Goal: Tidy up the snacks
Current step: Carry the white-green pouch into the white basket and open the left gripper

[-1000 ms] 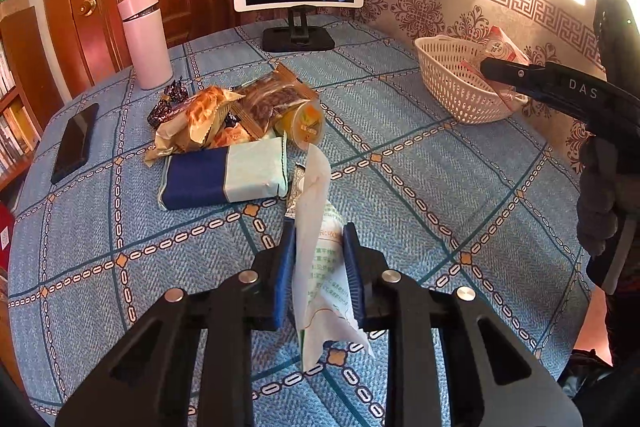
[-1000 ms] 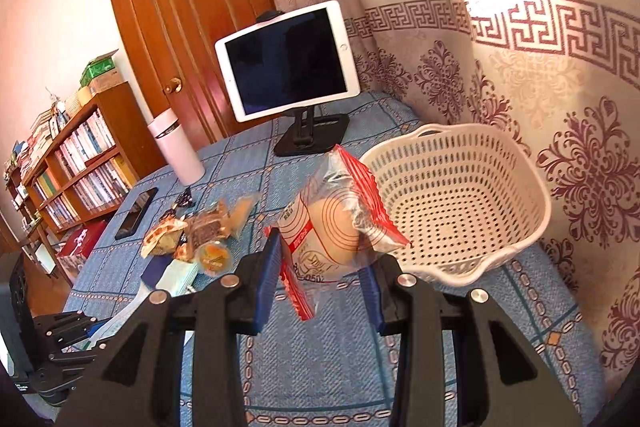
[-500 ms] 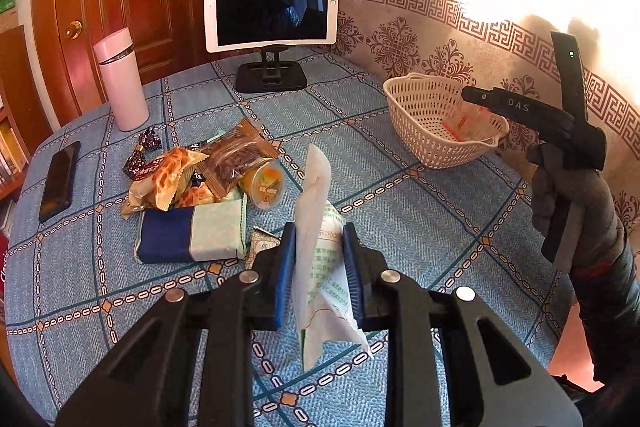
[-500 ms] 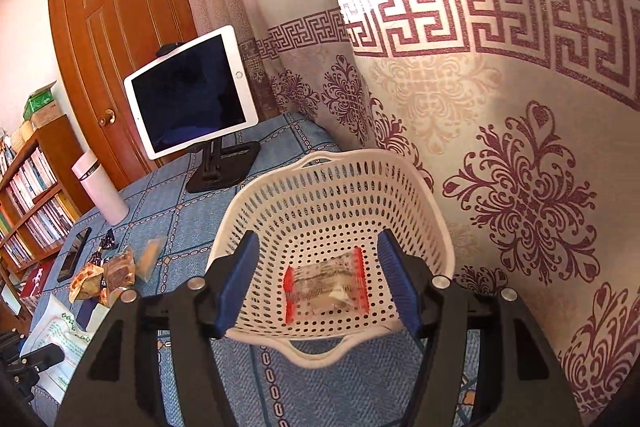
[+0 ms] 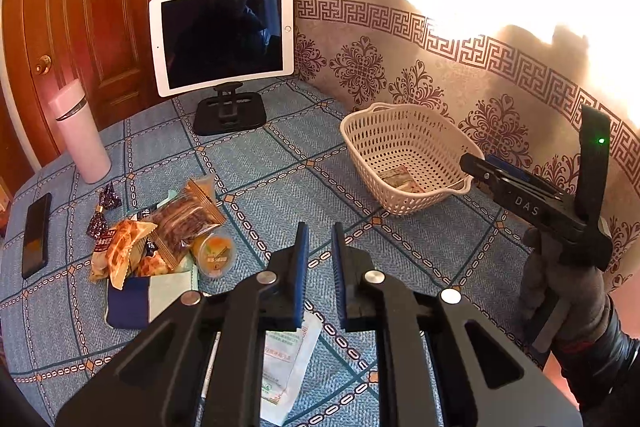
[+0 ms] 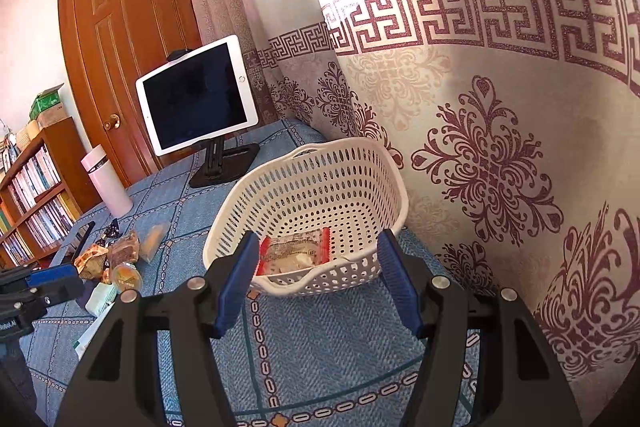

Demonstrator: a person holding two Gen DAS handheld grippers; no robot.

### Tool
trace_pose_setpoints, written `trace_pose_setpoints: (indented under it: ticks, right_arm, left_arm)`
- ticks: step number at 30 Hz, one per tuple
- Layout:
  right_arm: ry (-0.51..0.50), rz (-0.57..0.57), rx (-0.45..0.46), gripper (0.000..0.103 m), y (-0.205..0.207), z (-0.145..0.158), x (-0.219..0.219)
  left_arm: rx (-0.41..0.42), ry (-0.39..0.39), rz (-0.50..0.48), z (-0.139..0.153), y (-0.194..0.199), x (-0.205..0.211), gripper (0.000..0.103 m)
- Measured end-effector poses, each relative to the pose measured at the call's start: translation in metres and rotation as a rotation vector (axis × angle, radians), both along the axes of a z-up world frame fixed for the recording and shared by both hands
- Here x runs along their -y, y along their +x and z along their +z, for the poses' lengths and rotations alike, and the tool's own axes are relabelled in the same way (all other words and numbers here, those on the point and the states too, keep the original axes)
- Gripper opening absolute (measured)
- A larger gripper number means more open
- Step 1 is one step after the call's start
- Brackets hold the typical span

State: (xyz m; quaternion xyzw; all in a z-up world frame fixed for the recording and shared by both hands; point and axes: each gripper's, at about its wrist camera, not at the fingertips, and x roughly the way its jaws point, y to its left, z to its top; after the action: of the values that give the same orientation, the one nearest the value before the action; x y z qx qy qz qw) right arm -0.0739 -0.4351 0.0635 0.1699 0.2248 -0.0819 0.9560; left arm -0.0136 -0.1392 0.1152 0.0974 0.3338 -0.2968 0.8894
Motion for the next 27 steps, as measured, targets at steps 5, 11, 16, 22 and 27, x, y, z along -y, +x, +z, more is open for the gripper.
trace_pose_setpoints:
  ticks: [5,11,16,22,27]
  right_arm:
    - [0.015,-0.004,0.02,0.062,-0.007,0.002,0.001]
    - [0.019,0.015,0.035,0.062,-0.013,0.005,-0.005]
    - [0.021,0.022,0.034,0.062,-0.013,0.004,-0.008]
    - [0.029,0.022,0.039,0.062,-0.014,0.004,-0.008]
    - [0.029,0.013,0.049,0.062,-0.02,0.006,-0.004]
  left_arm:
    - [-0.08,0.034,0.081,-0.033,0.01,-0.019,0.087]
    - [-0.188,0.111,0.137,-0.083,0.027,-0.038,0.087]
    - [-0.218,0.135,0.117,-0.103,0.026,-0.039,0.087]
    - [-0.162,0.179,0.118,-0.102,0.01,-0.029,0.048]
    - [-0.143,0.16,0.113,-0.094,-0.001,-0.022,0.043]
